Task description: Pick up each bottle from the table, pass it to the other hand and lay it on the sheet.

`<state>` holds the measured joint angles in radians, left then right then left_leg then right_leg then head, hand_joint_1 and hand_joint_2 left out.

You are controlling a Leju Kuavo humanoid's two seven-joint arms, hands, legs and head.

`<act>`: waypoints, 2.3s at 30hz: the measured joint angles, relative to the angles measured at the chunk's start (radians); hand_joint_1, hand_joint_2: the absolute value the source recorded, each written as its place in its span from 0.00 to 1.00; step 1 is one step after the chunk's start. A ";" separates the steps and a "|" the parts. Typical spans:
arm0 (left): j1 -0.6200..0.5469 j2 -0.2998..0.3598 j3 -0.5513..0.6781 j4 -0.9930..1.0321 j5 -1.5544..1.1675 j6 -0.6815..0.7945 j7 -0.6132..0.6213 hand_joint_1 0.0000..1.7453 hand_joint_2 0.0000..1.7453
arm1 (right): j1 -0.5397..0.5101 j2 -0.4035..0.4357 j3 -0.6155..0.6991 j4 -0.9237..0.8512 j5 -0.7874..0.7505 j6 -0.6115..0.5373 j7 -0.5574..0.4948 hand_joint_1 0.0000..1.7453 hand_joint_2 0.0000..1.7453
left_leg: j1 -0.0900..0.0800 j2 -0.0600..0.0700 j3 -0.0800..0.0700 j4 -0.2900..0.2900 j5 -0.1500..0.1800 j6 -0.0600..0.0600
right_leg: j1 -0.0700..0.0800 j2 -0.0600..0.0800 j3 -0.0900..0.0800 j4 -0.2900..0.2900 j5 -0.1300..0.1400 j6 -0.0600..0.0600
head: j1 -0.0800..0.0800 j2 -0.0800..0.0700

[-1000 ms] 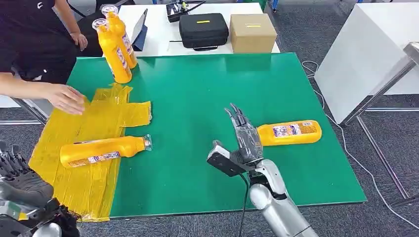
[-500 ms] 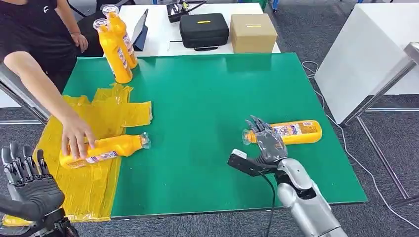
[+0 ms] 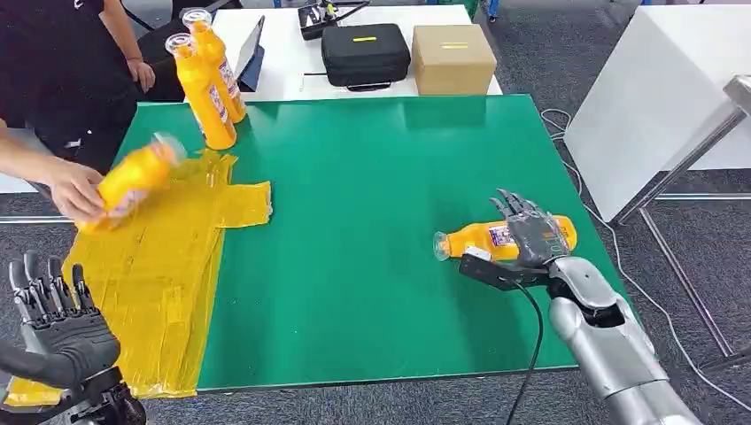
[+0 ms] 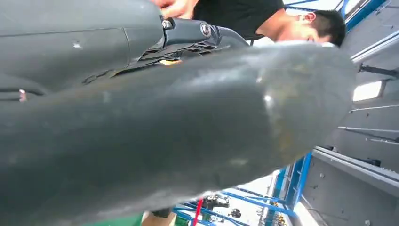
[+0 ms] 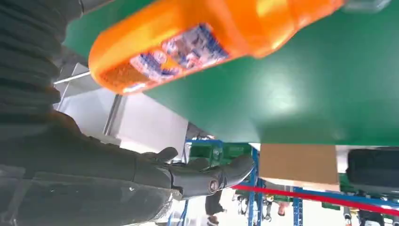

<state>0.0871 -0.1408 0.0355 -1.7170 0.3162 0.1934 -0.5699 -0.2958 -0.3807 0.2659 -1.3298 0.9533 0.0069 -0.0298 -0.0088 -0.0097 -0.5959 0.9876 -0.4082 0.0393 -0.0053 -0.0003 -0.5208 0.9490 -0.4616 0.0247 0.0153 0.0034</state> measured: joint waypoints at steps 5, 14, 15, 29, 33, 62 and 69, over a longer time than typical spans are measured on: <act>-0.007 -0.002 0.008 0.013 0.000 -0.001 0.000 0.00 0.00 | -0.025 -0.006 0.000 0.031 0.003 0.000 -0.001 0.00 1.00 | 0.000 0.000 0.000 0.000 0.000 0.000 | 0.000 0.000 0.000 0.000 0.000 0.000 | 0.000 0.000; -0.030 -0.006 0.019 0.032 0.011 -0.015 0.000 0.00 0.00 | -0.083 -0.002 0.002 0.109 0.027 0.007 0.006 0.00 1.00 | 0.000 0.000 -0.001 0.000 0.000 0.000 | 0.000 0.000 0.000 0.000 0.000 0.000 | 0.000 0.000; -0.034 -0.006 0.022 0.035 0.016 -0.016 0.000 0.00 0.00 | -0.097 0.000 0.003 0.127 0.032 0.013 0.006 0.00 1.00 | 0.000 0.000 -0.001 0.000 0.000 0.000 | 0.000 0.000 0.000 0.000 0.000 0.000 | 0.000 0.000; -0.050 -0.006 0.042 0.063 0.067 -0.018 -0.002 0.00 0.00 | -0.310 -0.080 0.036 0.435 -0.040 0.204 -0.087 0.00 1.00 | -0.001 -0.002 -0.002 0.001 0.000 0.001 | -0.001 -0.001 -0.001 0.000 0.000 0.001 | 0.000 0.000; -0.044 -0.005 0.045 0.064 0.079 -0.018 -0.006 0.00 0.00 | -0.307 -0.148 0.046 0.446 -0.108 0.233 -0.088 0.00 1.00 | -0.001 -0.003 -0.002 0.001 0.000 0.001 | -0.001 -0.002 -0.001 0.000 0.000 0.001 | -0.001 0.000; -0.021 -0.009 0.048 0.072 0.082 -0.037 -0.013 0.00 0.00 | -0.016 -0.293 0.010 0.212 -0.051 0.127 0.054 0.00 1.00 | -0.001 -0.006 -0.002 0.001 0.000 0.002 | 0.000 -0.005 0.000 0.000 0.000 0.001 | 0.000 0.000; -0.021 -0.010 0.049 0.072 0.079 -0.037 -0.012 0.00 0.00 | -0.016 -0.269 0.002 0.212 -0.039 0.121 0.062 0.00 1.00 | -0.001 -0.005 -0.002 0.001 0.000 0.002 | 0.000 -0.004 0.000 0.000 0.000 0.001 | 0.000 0.000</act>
<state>0.0657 -0.1507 0.0843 -1.6445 0.3956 0.1560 -0.5817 -0.3117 -0.6500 0.2674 -1.1181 0.9148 0.1282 0.0324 -0.0097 -0.0150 -0.5977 0.9882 -0.4085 0.0410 -0.0057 -0.0047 -0.5209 0.9489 -0.4619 0.0256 0.0149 0.0034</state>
